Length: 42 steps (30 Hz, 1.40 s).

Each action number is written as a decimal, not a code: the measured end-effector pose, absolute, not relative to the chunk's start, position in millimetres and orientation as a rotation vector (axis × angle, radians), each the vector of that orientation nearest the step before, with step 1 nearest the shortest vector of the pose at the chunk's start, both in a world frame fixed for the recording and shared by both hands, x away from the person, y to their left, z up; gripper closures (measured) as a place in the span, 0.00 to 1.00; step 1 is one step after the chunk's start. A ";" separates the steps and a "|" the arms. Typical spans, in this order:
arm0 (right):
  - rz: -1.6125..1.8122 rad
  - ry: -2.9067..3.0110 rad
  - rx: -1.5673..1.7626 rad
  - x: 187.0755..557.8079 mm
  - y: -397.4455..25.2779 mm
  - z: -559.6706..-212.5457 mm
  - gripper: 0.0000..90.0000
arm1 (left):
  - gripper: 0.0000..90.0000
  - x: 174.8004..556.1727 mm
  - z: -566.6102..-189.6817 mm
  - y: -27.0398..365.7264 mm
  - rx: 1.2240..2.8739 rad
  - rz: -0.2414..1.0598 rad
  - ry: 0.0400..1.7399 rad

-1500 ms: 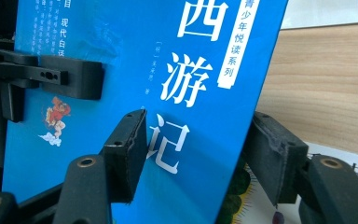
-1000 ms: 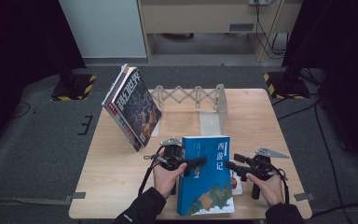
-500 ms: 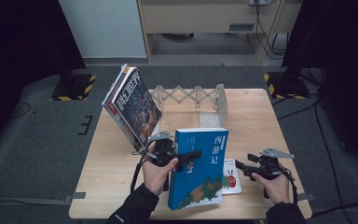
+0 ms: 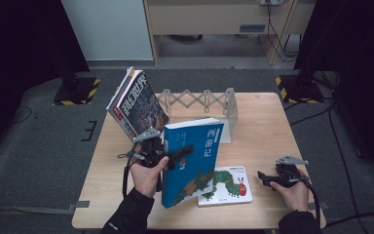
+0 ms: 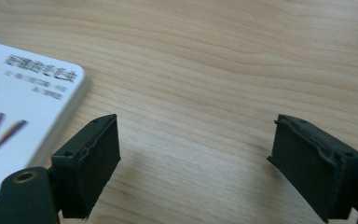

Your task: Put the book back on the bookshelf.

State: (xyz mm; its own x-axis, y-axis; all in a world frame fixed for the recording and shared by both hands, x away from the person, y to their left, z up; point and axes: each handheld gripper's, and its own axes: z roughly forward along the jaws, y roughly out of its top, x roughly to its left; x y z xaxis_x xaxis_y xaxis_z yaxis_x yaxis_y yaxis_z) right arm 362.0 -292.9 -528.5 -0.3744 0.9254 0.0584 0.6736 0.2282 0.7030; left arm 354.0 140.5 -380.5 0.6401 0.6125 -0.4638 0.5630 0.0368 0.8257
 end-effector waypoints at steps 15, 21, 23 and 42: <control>0.884 2.109 1.451 364.0 -301.0 -538.8 0.05 | 0.66 361.8 -367.3 167.8 1.570 0.191 1.045; 0.888 2.113 1.446 364.4 -301.1 -539.2 0.04 | 0.66 374.3 -367.7 171.1 1.568 0.219 1.064; 0.888 2.113 1.446 364.4 -301.1 -539.2 0.04 | 0.66 378.8 -367.9 171.6 1.571 0.240 1.076; 0.887 2.110 1.457 364.5 -300.6 -539.2 0.03 | 0.66 427.6 -358.6 165.7 1.494 0.348 1.119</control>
State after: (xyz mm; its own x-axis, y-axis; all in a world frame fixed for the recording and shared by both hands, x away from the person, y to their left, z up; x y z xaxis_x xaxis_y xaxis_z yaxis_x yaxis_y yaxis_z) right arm 364.5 -300.6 -539.2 -0.3591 0.9332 0.0123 0.6620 0.2454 0.7082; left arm 427.6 165.7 -358.6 0.4961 0.7868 -0.3671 0.4394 0.1372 0.8878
